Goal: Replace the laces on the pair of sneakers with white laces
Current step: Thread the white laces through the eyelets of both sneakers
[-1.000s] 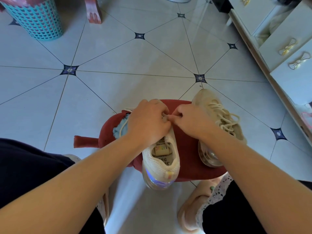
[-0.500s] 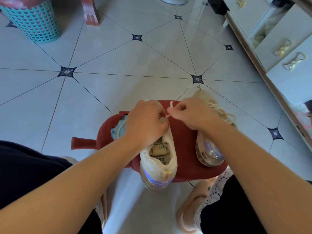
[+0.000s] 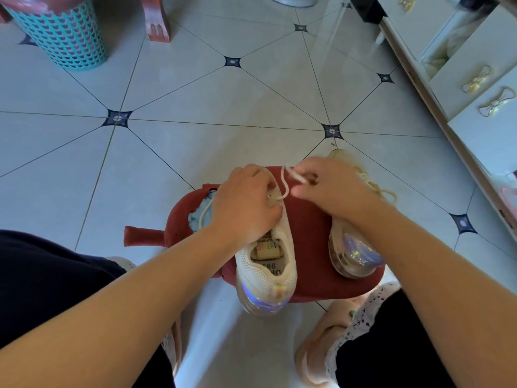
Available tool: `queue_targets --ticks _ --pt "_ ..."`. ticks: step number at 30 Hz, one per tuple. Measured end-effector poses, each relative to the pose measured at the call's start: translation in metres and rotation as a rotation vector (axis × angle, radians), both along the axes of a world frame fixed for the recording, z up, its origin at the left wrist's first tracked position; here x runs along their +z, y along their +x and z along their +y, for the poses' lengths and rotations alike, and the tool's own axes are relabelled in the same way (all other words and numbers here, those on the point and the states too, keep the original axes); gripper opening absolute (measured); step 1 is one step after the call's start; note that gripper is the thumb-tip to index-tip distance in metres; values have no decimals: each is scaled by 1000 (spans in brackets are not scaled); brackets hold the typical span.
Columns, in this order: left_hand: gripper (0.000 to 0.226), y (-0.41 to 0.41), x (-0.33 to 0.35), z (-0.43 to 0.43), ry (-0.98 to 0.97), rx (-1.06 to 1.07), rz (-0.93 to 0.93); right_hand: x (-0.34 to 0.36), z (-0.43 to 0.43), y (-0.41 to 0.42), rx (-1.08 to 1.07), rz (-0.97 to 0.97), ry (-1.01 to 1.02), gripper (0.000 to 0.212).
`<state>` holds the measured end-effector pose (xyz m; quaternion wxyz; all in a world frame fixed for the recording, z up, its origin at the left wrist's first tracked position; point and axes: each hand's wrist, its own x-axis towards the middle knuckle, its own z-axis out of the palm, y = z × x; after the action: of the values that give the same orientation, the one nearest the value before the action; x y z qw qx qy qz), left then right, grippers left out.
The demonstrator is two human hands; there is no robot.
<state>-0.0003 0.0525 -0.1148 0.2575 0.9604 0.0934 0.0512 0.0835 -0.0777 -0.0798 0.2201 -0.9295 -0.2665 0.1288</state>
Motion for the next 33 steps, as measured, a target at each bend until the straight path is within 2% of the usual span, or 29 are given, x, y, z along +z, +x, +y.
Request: queue_targets --ticks 3,7,9,13,20,23,25,26,28,30,33 --pt "34 0 0 -2 20 9 -15 -18 10 -17 133 -107 -158 11" --pt "27 0 1 -1 10 4 -13 -9 11 -14 125 -235 -206 5" --pt "27 0 0 1 18 2 -5 7 2 -5 36 -365 -232 15" --pt "31 0 0 0 17 5 10 47 -19 13 -211 -517 -125 13" --pt "38 -5 4 3 -53 38 -12 55 -25 18 -260 -474 -80 11" --pt "32 -8 3 4 -61 22 -1 40 -16 10 -92 -232 -215 9" --pt "31 -9 2 4 -81 14 -16 20 -4 -5 36 -84 -231 6" --pt "32 -8 2 3 -75 11 -27 11 2 -11 66 -51 -203 15" --pt "34 -6 1 1 -52 13 -31 -2 10 -19 50 -46 -151 34" --pt "34 -4 1 1 -37 12 -17 -11 13 -22 22 -66 -143 31" --pt "31 -3 0 1 -33 8 -19 -15 15 -22 67 -130 -238 23"
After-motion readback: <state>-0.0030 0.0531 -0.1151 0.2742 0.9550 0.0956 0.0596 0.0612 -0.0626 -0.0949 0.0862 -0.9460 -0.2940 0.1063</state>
